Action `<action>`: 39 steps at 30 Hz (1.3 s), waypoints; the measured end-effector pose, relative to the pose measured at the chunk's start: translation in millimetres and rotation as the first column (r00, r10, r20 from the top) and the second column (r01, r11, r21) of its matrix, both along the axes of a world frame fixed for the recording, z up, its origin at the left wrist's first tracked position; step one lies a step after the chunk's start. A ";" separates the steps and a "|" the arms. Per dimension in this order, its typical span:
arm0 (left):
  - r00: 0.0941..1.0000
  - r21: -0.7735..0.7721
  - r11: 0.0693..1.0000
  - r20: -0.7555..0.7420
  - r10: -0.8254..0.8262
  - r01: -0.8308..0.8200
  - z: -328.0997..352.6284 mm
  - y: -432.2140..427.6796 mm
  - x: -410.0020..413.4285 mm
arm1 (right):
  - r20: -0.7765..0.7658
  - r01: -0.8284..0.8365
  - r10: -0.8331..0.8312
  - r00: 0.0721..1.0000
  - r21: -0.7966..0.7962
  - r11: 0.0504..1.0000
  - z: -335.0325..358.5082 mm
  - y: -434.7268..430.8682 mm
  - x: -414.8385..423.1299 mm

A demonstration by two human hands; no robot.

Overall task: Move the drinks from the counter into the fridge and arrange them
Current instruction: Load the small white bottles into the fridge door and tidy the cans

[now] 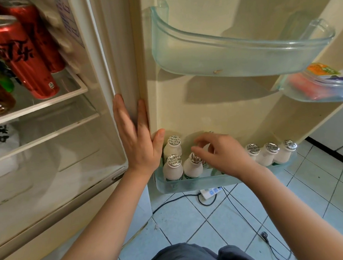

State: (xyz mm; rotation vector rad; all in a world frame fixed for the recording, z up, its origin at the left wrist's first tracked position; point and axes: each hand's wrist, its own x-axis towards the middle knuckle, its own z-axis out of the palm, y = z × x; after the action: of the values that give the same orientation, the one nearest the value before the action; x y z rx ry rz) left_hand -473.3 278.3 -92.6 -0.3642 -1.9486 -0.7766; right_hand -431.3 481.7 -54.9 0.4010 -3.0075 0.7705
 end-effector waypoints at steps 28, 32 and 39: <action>1.000 0.015 1.000 -0.004 -0.012 0.012 1.3 3.3 1.1 | 0.065 0.120 -0.132 0.989 0.156 0.980 -6.8 -17.4 -44.3; 1.000 0.021 1.000 -0.003 -0.010 0.010 2.2 3.1 1.6 | 0.075 0.123 -0.134 0.988 0.137 0.983 -6.7 -17.1 -44.7; 1.000 0.021 1.000 -0.018 -0.009 0.010 0.4 3.1 -0.8 | 0.048 0.131 -0.138 0.989 0.133 0.982 -7.6 -17.0 -42.3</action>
State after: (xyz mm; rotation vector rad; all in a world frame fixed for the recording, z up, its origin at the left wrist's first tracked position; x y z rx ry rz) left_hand -474.2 281.3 -92.2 -0.3669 -1.9215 -0.7967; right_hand -473.6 464.6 -62.5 0.1769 -3.1083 0.5882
